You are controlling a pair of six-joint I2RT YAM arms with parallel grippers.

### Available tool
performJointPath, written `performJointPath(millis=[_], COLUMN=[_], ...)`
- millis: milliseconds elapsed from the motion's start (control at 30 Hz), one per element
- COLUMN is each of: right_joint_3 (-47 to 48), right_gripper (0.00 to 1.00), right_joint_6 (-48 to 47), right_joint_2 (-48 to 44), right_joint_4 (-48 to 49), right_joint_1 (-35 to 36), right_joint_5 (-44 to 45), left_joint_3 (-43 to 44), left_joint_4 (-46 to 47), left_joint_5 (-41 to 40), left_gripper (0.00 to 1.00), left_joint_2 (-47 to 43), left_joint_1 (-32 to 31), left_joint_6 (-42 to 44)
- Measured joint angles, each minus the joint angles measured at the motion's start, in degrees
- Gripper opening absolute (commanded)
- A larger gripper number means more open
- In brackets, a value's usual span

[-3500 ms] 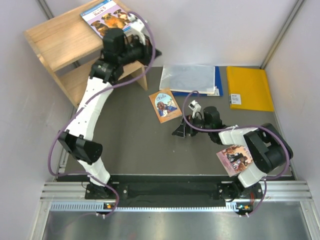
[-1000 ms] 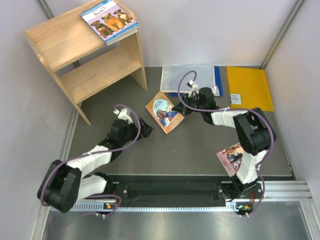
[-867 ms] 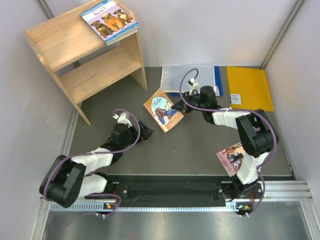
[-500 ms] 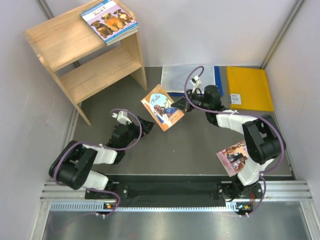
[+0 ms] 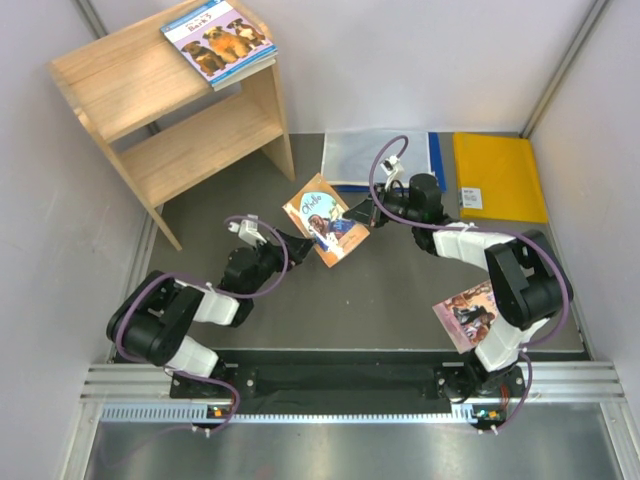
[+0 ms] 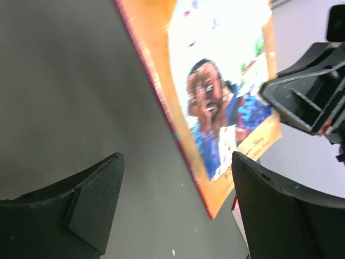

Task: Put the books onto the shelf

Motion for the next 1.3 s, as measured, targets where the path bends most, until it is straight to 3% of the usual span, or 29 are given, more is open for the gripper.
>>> performJointPath(millis=[100,167,233,433,533,567,700,767,800,1000,1133,1300], right_joint_3=[0.00,0.00,0.00,-0.04,-0.22,-0.35,-0.39,-0.42,-0.46,-1.42,-1.90,-1.90], right_gripper=[0.00,0.00,0.00,0.00,0.00,0.00,0.00,0.05,0.17,0.50,0.62,0.78], right_joint_6=[0.28,0.28,0.28,0.44,0.42,0.42,0.37,0.37,0.35,0.02,-1.09,-4.13], right_joint_2=[0.00,0.00,0.00,-1.14,-2.23,-2.51,-2.91,-2.91,-2.91,-2.91,-2.91,-2.95], right_joint_4=[0.00,0.00,0.00,-0.02,-0.02,0.00,0.31,0.74,1.20,2.12,1.11,-4.15], right_joint_1=[0.09,0.37,0.50,0.98,1.01,1.01,1.01,1.01,1.01,1.07,1.25,1.84], right_joint_5=[0.00,0.00,0.02,0.04,0.20,0.35,1.16,1.49,1.57,2.10,3.52,6.60], left_joint_3=[1.97,3.78,5.55,7.65,7.85,7.85,7.87,7.87,7.87,9.16,14.01,21.70], left_joint_4=[-0.39,-0.22,0.96,4.33,6.38,6.75,8.35,7.28,6.38,-7.85,-22.16,-36.37], left_joint_5=[0.09,0.31,0.52,1.27,1.11,1.07,0.55,0.24,0.07,-0.31,-2.38,-10.67], left_gripper=[0.75,0.59,0.49,0.35,0.15,0.00,0.00,0.00,0.00,0.00,0.00,0.00], left_joint_2=[-0.11,0.66,2.71,10.03,11.39,11.41,10.93,9.60,8.57,-3.76,-12.04,-17.68], left_joint_1=[-0.48,-0.81,-1.25,-2.34,-2.54,-2.56,-2.64,-2.64,-2.64,-2.93,-3.65,-3.74], left_joint_6=[0.48,0.70,0.83,-0.09,-0.90,-1.18,-1.88,-1.66,-1.38,5.46,13.66,25.73])
